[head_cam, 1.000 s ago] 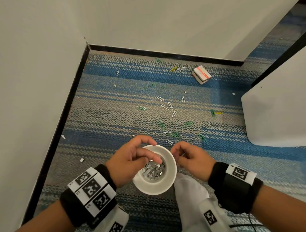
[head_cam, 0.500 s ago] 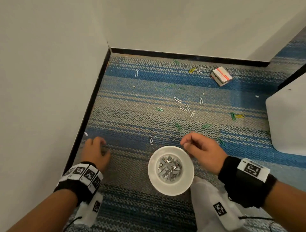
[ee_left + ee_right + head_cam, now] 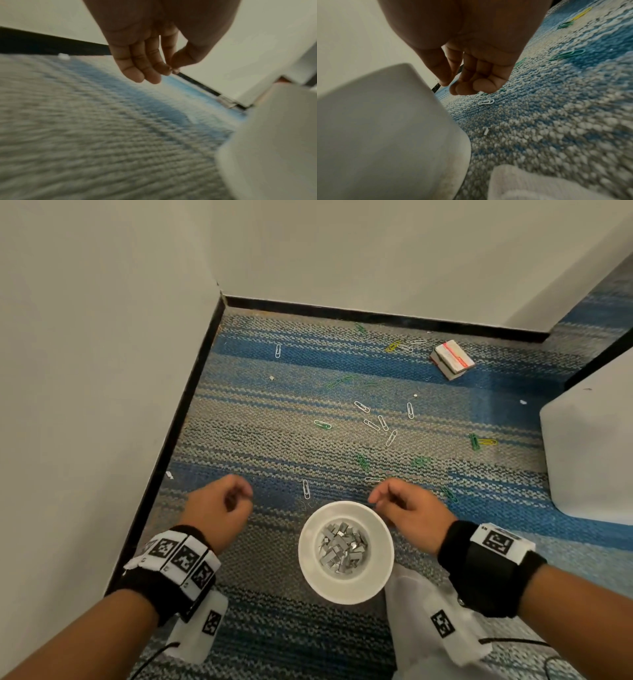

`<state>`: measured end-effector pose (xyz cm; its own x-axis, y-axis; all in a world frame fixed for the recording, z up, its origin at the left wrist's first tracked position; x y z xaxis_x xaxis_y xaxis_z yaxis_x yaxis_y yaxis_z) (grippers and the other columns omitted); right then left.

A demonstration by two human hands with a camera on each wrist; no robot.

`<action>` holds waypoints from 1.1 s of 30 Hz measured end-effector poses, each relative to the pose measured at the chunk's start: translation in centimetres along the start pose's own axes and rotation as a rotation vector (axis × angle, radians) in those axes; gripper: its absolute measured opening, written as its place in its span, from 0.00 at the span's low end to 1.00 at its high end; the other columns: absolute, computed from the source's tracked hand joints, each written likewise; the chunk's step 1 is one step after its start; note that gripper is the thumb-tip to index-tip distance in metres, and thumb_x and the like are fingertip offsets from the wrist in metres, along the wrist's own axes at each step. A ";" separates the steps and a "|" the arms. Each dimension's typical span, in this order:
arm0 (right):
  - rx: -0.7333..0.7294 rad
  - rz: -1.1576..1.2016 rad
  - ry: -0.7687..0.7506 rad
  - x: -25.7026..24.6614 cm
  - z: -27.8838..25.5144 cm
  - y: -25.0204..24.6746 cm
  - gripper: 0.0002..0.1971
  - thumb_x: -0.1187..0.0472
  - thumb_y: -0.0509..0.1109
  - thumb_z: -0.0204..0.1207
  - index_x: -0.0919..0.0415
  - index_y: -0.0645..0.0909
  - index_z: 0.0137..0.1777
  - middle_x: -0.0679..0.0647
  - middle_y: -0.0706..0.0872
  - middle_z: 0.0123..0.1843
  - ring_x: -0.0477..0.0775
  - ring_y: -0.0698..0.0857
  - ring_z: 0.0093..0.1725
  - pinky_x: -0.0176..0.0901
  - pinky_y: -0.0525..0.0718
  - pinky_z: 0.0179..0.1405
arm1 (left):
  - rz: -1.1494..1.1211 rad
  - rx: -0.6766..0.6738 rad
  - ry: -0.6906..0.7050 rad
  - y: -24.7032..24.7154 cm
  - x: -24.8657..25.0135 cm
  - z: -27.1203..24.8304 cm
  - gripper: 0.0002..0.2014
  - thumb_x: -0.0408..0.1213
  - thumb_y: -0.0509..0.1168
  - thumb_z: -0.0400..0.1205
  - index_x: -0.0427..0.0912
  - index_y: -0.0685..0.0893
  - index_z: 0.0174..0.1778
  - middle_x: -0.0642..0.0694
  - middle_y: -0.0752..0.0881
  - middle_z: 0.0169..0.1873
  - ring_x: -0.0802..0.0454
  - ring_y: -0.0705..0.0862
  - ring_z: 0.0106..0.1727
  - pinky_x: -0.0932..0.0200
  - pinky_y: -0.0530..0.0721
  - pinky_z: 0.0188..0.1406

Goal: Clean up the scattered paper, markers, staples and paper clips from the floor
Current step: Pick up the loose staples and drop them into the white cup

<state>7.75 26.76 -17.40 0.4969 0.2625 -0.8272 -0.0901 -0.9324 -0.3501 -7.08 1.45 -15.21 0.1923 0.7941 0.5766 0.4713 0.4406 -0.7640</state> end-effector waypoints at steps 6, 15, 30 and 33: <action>0.003 -0.068 0.026 0.9 -0.4 -0.2 0.13 0.63 0.63 0.76 0.42 0.79 0.38 0.60 0.86 0.38 0.63 0.82 0.37 0.58 0.83 0.44 | -0.240 -0.180 0.529 1.7 11.1 -3.1 0.07 0.38 0.52 0.68 0.50 0.76 0.33 0.58 0.78 0.27 0.61 0.76 0.32 0.69 0.72 0.33; 0.016 -0.099 0.015 1.1 -1.1 -0.7 0.14 0.65 0.64 0.78 0.43 0.77 0.38 0.45 0.79 0.30 0.45 0.75 0.29 0.39 0.74 0.34 | 0.058 -0.330 0.888 4.5 11.1 -4.6 0.05 0.40 0.59 0.79 0.54 0.78 0.43 0.61 0.82 0.39 0.56 0.78 0.41 0.58 0.72 0.45; -0.167 -0.197 -0.272 -0.6 -3.0 -0.8 0.45 0.65 0.72 0.63 0.39 0.53 0.75 0.46 0.66 0.67 0.42 0.70 0.64 0.24 0.71 0.56 | 0.130 -0.411 0.642 1.8 8.0 -3.7 0.33 0.58 0.60 0.71 0.66 0.57 0.72 0.57 0.58 0.76 0.53 0.57 0.80 0.40 0.64 0.74; -0.276 -0.419 -0.312 -0.5 -3.3 -0.8 0.54 0.55 0.80 0.59 0.38 0.44 0.76 0.43 0.57 0.75 0.41 0.65 0.72 0.37 0.69 0.69 | 0.274 -0.625 0.443 2.0 6.2 -4.0 0.54 0.78 0.65 0.53 0.79 0.33 0.65 0.66 0.49 0.74 0.64 0.51 0.78 0.48 0.56 0.80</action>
<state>10.42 26.53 -15.32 0.1606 0.6440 -0.7480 0.3075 -0.7528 -0.5821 -1.44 5.58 -12.02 0.6313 0.5428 0.5539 0.7265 -0.1640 -0.6673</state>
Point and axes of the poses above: each hand's wrist, its own z-axis towards the middle knuckle, its own y-axis out of the palm, x = y × z, the point moved 3 cm from there along z, towards the middle knuckle
